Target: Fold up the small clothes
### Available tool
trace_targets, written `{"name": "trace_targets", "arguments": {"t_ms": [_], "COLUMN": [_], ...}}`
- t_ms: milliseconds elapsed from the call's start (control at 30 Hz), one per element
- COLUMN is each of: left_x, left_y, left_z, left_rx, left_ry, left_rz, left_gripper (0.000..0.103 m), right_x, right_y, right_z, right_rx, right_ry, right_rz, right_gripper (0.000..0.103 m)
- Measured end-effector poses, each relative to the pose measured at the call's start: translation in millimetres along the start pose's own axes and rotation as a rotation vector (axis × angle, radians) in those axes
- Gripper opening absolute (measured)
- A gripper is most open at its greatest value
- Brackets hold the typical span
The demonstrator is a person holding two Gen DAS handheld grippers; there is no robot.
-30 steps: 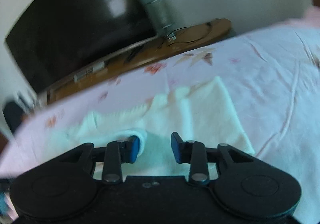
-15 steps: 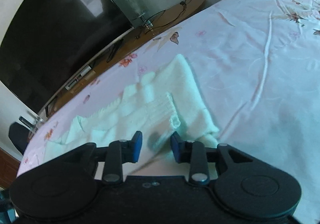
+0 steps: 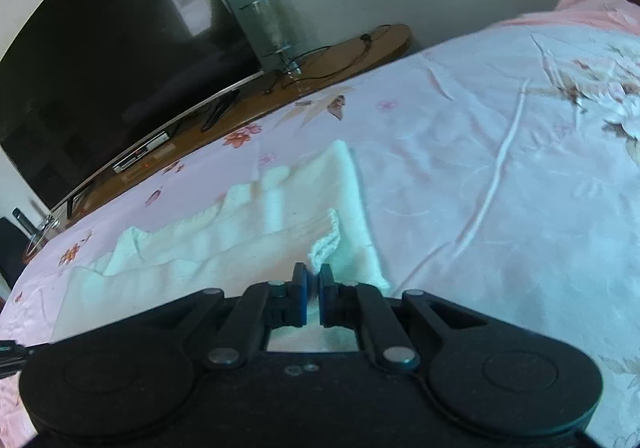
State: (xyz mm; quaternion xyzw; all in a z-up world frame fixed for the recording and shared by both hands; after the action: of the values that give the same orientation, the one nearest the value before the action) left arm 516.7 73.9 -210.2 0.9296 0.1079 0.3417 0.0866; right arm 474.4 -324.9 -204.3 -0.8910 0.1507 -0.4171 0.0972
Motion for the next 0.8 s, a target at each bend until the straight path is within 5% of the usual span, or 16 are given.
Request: {"name": "trace_targets", "arguments": {"t_ms": [100,567,800], "left_x": [-2.7,0.0,22.4], "left_y": [1.4,1.3,20.3], "left_z": [2.8,5.1,23.0], "left_rx": [-0.016,0.027,0.011], "left_ry": [-0.007,0.012,0.01], "left_rz": [-0.01,-0.016,0.033], "left_gripper": [0.004,0.004,0.004], "right_x": [-1.2,-4.8,17.0], "right_y": [7.6,1.2,-11.8], "right_z": [-4.5,-2.2,-9.9], "right_rx": [-0.064,-0.1,-0.072], "right_ry": [0.026,-0.011,0.048], "right_rz": [-0.015,-0.095,-0.128], "right_gripper": [0.006,0.006,0.037]}}
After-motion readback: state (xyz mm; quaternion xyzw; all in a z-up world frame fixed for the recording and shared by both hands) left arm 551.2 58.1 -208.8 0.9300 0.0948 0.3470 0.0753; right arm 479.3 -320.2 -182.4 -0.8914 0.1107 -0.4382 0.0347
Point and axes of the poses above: each gripper's, at about its wrist camera, not at the fingertips, and z roughly the way its jaws point, y to its right, x to its top, the point moved 7 cm from there along z, roughly the way its jaws point, and after that the axes turned 3 degrees about -z, right-handed, at the moved point
